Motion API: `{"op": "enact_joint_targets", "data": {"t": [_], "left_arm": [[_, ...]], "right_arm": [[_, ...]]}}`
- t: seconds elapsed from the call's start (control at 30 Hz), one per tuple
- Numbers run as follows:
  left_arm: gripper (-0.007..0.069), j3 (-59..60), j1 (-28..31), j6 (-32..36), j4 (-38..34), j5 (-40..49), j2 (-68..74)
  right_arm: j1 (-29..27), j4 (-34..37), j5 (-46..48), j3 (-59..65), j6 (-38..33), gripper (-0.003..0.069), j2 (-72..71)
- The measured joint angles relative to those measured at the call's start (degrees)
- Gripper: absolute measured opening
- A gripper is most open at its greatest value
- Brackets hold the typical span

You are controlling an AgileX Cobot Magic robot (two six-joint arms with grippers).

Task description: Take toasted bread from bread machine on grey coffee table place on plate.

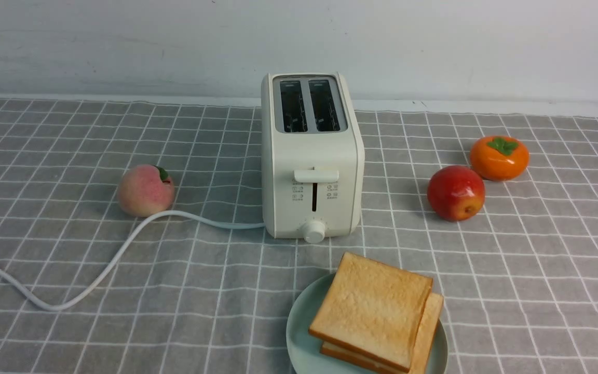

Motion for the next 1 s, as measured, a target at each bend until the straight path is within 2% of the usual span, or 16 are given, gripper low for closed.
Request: {"op": "enact_joint_targets", "data": {"t": [0.07,0.17,0.27,0.33,0.43,0.53,0.67,0.77,1.0], "left_arm": [[-0.0014,1.67,0.39,0.87,-0.3,-2.51,-2.98],[-0.0014,3.82,2.44,2.91,2.9,-6.58,-5.35],[-0.0014,9.92,9.62,5.37,10.47,-15.56,-7.22],[-0.0014,13.2,12.9,5.01,12.49,-18.83,-7.22],[-0.0014,19.87,14.98,3.14,13.58,-22.39,-7.22],[-0.0014,25.2,15.6,0.89,13.96,-22.78,-7.22],[-0.0013,26.66,19.27,-2.96,14.14,-21.79,-7.22],[-0.0012,26.67,20.96,-3.28,14.14,-21.89,-7.22],[-0.0004,26.79,23.54,-0.63,13.49,-23.31,-7.22]], "right_arm": [[0.0,0.58,0.13,0.0,0.0,0.0006,0.0],[0.0,0.43,-0.5,0.22,0.0,0.0006,0.0],[-0.05,-2.78,-7.72,2.51,0.0,-0.0004,-0.14],[-0.35,-3.45,-13.49,4.52,0.06,-0.0006,-0.72],[-1.6,-2.64,-23.06,8.63,0.12,-0.0006,-2.31],[-3.41,-1.74,-25.11,10.3,-0.9,-0.0006,-4.2],[-5.89,-1.74,-23.18,10.35,-2.36,-0.0006,-6.79],[-7.33,-1.74,-20.26,10.35,-2.53,-0.0006,-8.87],[-9.45,-1.97,-1.71,10.35,-2.6,-0.0006,-14.92]]}}
